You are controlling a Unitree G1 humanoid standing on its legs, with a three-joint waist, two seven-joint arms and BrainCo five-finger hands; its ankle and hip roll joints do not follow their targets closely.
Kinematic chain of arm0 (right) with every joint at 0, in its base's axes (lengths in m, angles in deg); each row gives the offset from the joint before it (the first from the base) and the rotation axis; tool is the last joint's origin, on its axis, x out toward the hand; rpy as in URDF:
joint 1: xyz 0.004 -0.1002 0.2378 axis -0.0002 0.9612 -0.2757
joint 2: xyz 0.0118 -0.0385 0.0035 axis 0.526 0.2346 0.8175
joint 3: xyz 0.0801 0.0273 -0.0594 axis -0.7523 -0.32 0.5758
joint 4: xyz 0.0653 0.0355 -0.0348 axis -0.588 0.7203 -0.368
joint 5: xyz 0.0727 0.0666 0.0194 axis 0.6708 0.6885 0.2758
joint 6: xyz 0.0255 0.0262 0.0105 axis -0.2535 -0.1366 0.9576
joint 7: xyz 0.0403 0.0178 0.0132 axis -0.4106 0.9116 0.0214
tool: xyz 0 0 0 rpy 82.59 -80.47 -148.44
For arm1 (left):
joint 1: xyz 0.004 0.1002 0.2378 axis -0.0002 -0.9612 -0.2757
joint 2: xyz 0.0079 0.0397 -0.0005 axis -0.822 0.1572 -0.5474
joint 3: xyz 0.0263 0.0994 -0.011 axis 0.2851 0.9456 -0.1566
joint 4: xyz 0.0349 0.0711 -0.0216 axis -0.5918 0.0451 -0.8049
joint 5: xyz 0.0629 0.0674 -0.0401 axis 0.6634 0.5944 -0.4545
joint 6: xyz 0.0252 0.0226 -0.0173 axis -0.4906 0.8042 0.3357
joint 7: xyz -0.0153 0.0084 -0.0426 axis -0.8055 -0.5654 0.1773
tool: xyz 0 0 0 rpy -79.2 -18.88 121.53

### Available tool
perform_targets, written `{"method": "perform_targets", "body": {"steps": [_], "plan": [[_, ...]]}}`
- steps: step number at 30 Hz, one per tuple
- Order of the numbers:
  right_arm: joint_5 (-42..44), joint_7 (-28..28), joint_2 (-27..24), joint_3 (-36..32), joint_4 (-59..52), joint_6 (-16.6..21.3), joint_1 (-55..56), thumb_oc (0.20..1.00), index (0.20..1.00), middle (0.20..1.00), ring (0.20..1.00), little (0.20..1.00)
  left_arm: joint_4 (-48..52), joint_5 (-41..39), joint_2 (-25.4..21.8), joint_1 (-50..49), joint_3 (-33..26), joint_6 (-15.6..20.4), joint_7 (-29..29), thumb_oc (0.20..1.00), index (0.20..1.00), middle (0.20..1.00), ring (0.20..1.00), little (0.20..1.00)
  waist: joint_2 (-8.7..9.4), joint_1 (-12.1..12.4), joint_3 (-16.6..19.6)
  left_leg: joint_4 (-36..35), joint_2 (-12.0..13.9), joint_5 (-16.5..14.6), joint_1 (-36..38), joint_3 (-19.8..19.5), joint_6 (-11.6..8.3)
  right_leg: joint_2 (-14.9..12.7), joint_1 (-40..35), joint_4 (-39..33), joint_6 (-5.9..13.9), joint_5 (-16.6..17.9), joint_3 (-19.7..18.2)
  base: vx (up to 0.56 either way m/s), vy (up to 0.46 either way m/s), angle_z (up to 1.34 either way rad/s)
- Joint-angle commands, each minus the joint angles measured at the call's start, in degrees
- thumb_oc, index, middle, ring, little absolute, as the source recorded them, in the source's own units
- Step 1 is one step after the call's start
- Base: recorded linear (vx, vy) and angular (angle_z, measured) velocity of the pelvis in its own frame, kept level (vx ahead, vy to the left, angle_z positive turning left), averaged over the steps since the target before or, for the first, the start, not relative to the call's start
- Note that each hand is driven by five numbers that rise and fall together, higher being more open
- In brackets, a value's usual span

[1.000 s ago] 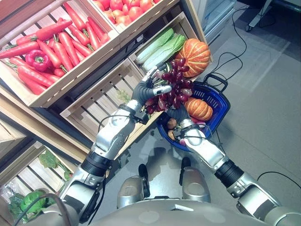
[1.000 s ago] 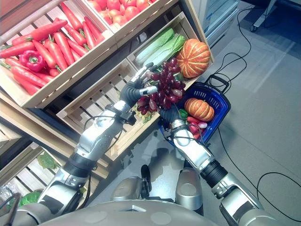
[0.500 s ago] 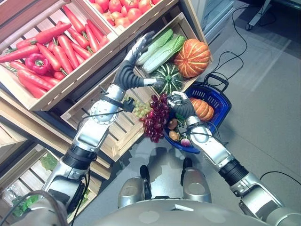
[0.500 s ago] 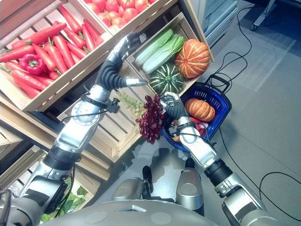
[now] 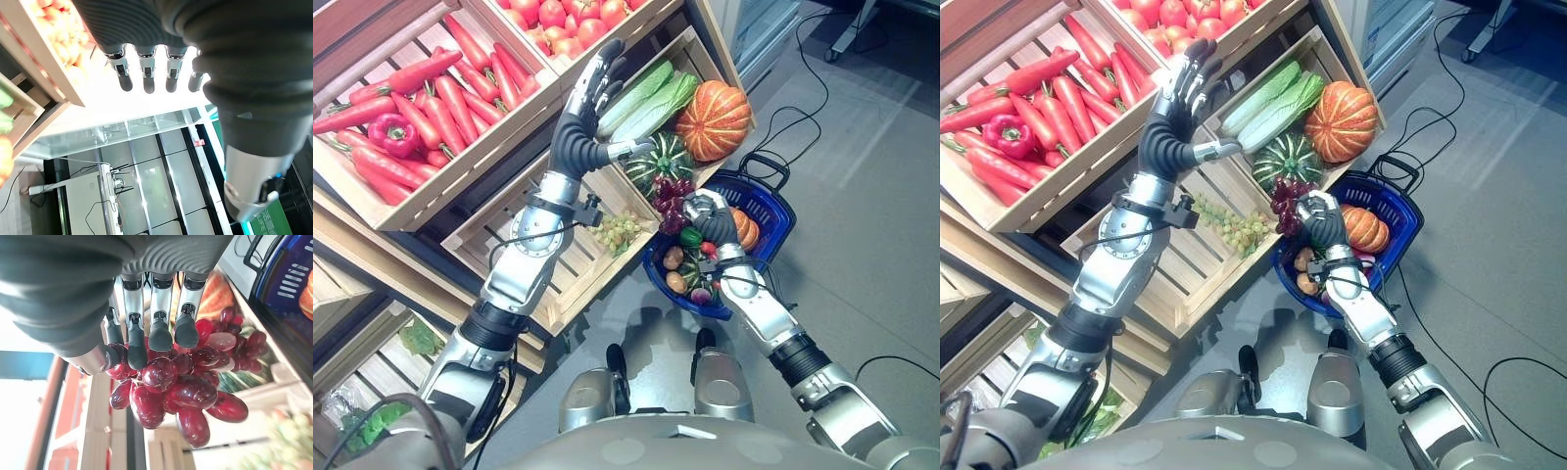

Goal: Pick up fruits and vegetables into the basket

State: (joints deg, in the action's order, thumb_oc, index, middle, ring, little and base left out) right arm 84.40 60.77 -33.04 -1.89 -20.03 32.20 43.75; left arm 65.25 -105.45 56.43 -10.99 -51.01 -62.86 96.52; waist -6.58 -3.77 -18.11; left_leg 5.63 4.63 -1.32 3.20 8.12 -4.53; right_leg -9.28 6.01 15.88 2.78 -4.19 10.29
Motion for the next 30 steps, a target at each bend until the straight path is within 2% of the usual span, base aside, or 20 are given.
{"method": "perform_targets", "body": {"steps": [1,2,3,4,5,8,10,13,17,19,22,25,27,28,30], "plan": [[0.9,1.0,3.6,-1.4,-5.0,6.8,-0.8,0.200,0.200,0.200,0.200,0.200,1.8,-4.7,0.1,-1.3,0.5,4.0,-3.5,1.000,1.000,1.000,1.000,1.000,1.75,0.0,1.4,3.9,-0.1,-5.1,-2.0,-1.1,1.92,-3.0,-3.6,-1.3,3.58,-3.6,-0.8,0.00,0.000,0.00],[1.3,1.2,3.4,-1.6,-5.2,6.8,-0.6,0.200,0.200,0.200,0.200,0.200,1.8,-6.9,0.4,-1.9,0.7,3.8,-5.6,1.000,1.000,1.000,1.000,1.000,1.80,0.1,1.3,4.0,-0.1,-5.2,-2.0,-1.1,1.99,-3.0,-3.6,-1.2,3.56,-3.6,-0.8,0.01,-0.037,0.00],[1.5,1.6,3.3,-2.5,-5.8,6.9,0.3,0.200,0.200,0.200,0.200,0.200,2.0,-14.7,1.1,-3.6,0.7,1.7,-9.7,1.000,1.000,1.000,1.000,1.000,1.90,0.1,0.9,4.2,-0.1,-5.2,-2.2,-1.0,2.05,-2.9,-3.3,-1.0,3.47,-3.6,-0.8,0.00,-0.041,0.00],[1.6,1.7,3.2,-3.0,-6.1,6.9,0.7,0.200,0.200,0.200,0.200,0.200,1.9,-18.7,1.5,-4.4,0.7,0.8,-11.5,1.000,1.000,1.000,1.000,1.000,1.96,0.1,0.7,4.3,0.0,-5.2,-2.3,-0.9,2.10,-2.8,-3.1,-0.9,3.43,-3.6,-0.8,-0.01,-0.053,-0.01],[1.6,1.6,3.0,-3.5,-6.5,6.9,1.0,0.200,0.200,0.200,0.200,0.200,1.8,-23.4,1.9,-5.5,0.8,-1.8,-13.7,1.000,1.000,1.000,1.000,1.000,2.04,0.0,0.4,4.4,0.1,-5.2,-2.5,-0.8,2.09,-2.8,-2.9,-0.7,3.39,-3.6,-0.7,-0.02,-0.042,-0.01],[2.2,1.5,1.9,-5.6,-7.9,6.9,1.5,0.200,0.200,0.200,0.200,0.200,1.0,-29.5,2.4,-8.8,1.1,-5.9,-17.2,1.000,1.000,1.000,1.000,1.000,2.26,0.0,-0.9,5.3,0.3,-5.3,-3.7,-0.5,2.03,-2.7,-1.7,0.3,3.10,-3.7,-0.3,-0.08,-0.058,0.01],[3.3,1.7,0.2,-8.1,-8.8,6.9,1.0,0.200,0.200,0.200,0.200,0.200,-0.4,-33.1,1.6,-11.1,1.7,-10.3,-20.7,1.000,1.000,1.000,1.000,1.000,2.29,0.2,-2.8,6.6,0.4,-5.4,-5.6,-0.4,2.05,-2.7,-0.1,1.3,2.73,-3.8,-0.1,-0.17,-0.070,0.03],[4.8,2.1,-2.2,-11.0,-8.6,7.5,-0.5,0.200,0.200,0.200,0.200,0.200,-4.9,-34.9,0.9,-14.1,2.5,-15.6,-19.0,1.000,1.000,1.000,1.000,1.000,2.00,0.3,-5.7,8.5,0.5,-5.4,-8.5,-0.3,2.19,-2.6,3.0,3.5,2.21,-3.9,0.3,-0.19,-0.055,0.08],[7.4,2.7,-6.4,-15.4,-8.7,6.2,-2.7,0.200,0.200,0.200,0.200,0.200,-10.5,-24.4,-2.8,-17.8,3.6,-15.8,-20.8,1.000,1.000,1.000,1.000,1.000,1.73,0.8,-9.5,11.5,0.3,-5.5,-13.3,-0.2,2.45,-2.5,7.6,7.1,1.45,-4.2,0.6,-0.16,-0.063,0.06],[8.1,2.9,-7.7,-16.5,-8.6,5.6,-3.2,0.200,0.200,0.200,0.200,0.200,-12.4,-22.7,-3.7,-19.1,3.4,-15.9,-22.4,1.000,1.000,1.000,1.000,1.000,1.38,1.0,-10.5,12.0,0.3,-5.3,-14.6,0.0,2.47,-2.5,9.0,8.0,1.22,-4.3,0.8,-0.10,-0.030,0.12],[9.8,2.9,-10.1,-18.3,-7.3,4.5,-4.5,0.200,0.200,0.200,0.200,0.200,-17.5,-15.9,-5.2,-21.8,4.0,-13.9,-25.4,1.000,1.000,1.000,1.000,1.000,0.41,1.4,-11.7,12.6,0.1,-4.5,-18.1,0.3,2.43,-2.5,13.2,10.6,0.79,-4.8,1.3,-0.10,-0.023,0.05],[11.8,2.5,-12.4,-19.0,-4.4,2.8,-7.4,0.200,0.200,0.200,0.200,0.200,-25.0,-7.1,-6.7,-23.0,6.3,-9.7,-24.3,1.000,1.000,1.000,1.000,1.000,-0.60,1.9,-11.7,13.3,0.1,-3.5,-23.5,0.8,2.26,-2.5,19.6,13.6,0.45,-5.4,1.9,-0.09,-0.035,0.03],[12.8,2.8,-13.2,-19.2,-3.2,2.3,-8.4,0.200,0.200,0.200,0.200,0.200,-27.3,-6.6,-6.9,-23.3,7.0,-8.8,-24.0,1.000,1.000,1.000,1.000,1.000,-0.96,2.1,-11.7,13.7,0.0,-3.2,-25.5,0.9,2.18,-2.5,22.0,14.8,0.35,-5.6,1.9,-0.03,-0.014,0.00],[14.3,3.3,-14.3,-19.4,-2.0,0.9,-9.2,0.200,0.200,0.200,0.200,0.200,-29.3,-6.8,-6.8,-24.1,7.3,-8.2,-24.0,1.000,1.000,1.000,1.000,1.000,-1.35,2.3,-11.7,14.4,-0.3,-4.3,-26.5,0.7,1.73,-2.6,23.6,17.0,0.79,-7.7,1.5,0.00,0.000,0.00],[16.0,4.3,-15.3,-19.9,0.9,0.2,-11.2,0.200,0.200,0.200,0.200,0.200,-31.5,-7.2,-6.8,-24.5,7.8,-7.0,-24.3,1.000,1.000,1.000,1.000,1.000,-2.12,2.8,-11.7,14.8,-0.4,-4.0,-29.0,0.9,1.66,-2.7,26.7,18.9,0.61,-8.3,1.6,-0.03,-0.011,-0.01]]}}
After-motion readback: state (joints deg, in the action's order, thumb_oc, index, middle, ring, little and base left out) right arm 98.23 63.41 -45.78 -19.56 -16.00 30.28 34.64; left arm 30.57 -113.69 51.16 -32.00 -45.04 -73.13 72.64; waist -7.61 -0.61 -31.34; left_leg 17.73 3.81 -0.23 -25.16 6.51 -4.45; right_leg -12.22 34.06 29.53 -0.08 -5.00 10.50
